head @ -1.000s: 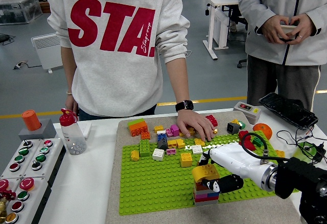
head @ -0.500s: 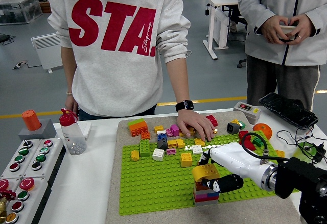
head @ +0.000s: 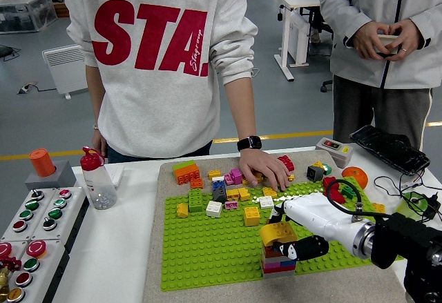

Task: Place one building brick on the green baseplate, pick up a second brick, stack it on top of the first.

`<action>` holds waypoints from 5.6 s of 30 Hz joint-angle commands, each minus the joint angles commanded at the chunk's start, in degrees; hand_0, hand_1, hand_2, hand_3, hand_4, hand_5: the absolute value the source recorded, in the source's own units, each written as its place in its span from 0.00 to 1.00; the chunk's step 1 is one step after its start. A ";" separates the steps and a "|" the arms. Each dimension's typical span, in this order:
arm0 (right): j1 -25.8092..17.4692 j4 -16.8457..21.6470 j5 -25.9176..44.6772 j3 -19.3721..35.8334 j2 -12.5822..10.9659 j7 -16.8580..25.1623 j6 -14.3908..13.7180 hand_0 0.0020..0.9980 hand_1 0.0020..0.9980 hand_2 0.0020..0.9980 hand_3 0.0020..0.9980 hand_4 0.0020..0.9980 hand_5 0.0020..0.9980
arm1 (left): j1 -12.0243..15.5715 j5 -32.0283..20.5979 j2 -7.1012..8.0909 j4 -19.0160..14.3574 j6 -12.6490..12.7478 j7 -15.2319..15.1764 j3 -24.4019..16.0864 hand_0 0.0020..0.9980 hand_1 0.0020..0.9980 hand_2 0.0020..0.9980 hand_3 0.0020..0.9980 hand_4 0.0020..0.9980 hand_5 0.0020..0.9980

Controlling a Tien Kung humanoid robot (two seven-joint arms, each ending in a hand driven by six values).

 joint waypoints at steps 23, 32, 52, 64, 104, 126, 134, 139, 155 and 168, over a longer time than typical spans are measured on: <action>-0.38 0.00 -0.53 -0.12 0.29 -0.37 0.00 0.67 0.67 0.73 0.68 0.56 0.32 | 0.29 0.32 -0.08 0.00 0.05 0.05 -0.14 0.66 0.69 0.69 0.58 0.29 1.00; -0.48 0.00 -0.64 0.05 0.20 -0.38 -0.09 0.68 0.68 0.74 0.70 0.57 0.32 | 0.33 0.30 -0.07 0.00 0.05 0.00 -0.15 0.66 0.69 0.69 0.58 0.29 1.00; -0.53 0.00 -0.70 0.36 0.16 -0.64 0.28 0.68 0.68 0.76 0.71 0.58 0.33 | 0.11 0.12 -0.01 0.00 0.07 -0.06 -0.03 0.66 0.69 0.69 0.58 0.29 1.00; -0.39 0.00 -0.82 0.19 0.37 -0.61 0.36 0.68 0.68 0.76 0.72 0.59 0.33 | 0.00 0.10 0.01 0.00 0.09 -0.10 0.06 0.66 0.69 0.69 0.58 0.29 1.00; -1.20 0.00 -0.99 0.74 -0.65 -0.77 1.05 0.69 0.69 0.78 0.74 0.60 0.35 | 0.31 0.38 -0.09 0.00 0.02 0.07 -0.14 0.66 0.69 0.69 0.58 0.29 1.00; -1.57 0.00 -1.47 1.33 -0.67 0.22 1.27 0.70 0.73 0.85 0.77 0.63 0.34 | 0.23 0.20 -0.03 0.00 -0.04 -0.01 -0.01 0.66 0.69 0.69 0.58 0.29 1.00; -1.77 0.00 -1.58 1.54 -0.88 0.20 1.82 0.70 0.73 0.85 0.78 0.63 0.33 | 0.19 0.19 -0.04 0.00 -0.05 -0.01 -0.04 0.66 0.69 0.69 0.58 0.29 1.00; -1.93 0.00 -1.96 1.84 -1.04 0.49 1.30 0.70 0.73 0.86 0.79 0.65 0.33 | 0.12 0.20 -0.02 0.00 -0.07 0.01 -0.05 0.66 0.69 0.69 0.58 0.29 1.00; -2.25 0.00 -0.65 2.39 -1.28 0.98 2.54 0.70 0.74 0.87 0.82 0.69 0.36 | 0.09 0.24 -0.01 0.00 -0.11 -0.02 -0.08 0.66 0.69 0.69 0.58 0.29 1.00; -2.45 0.00 0.17 2.99 -1.40 1.94 1.70 0.74 0.77 0.90 0.86 0.72 0.38 | 0.03 0.35 -0.01 0.00 -0.16 0.01 -0.15 0.66 0.69 0.69 0.58 0.29 1.00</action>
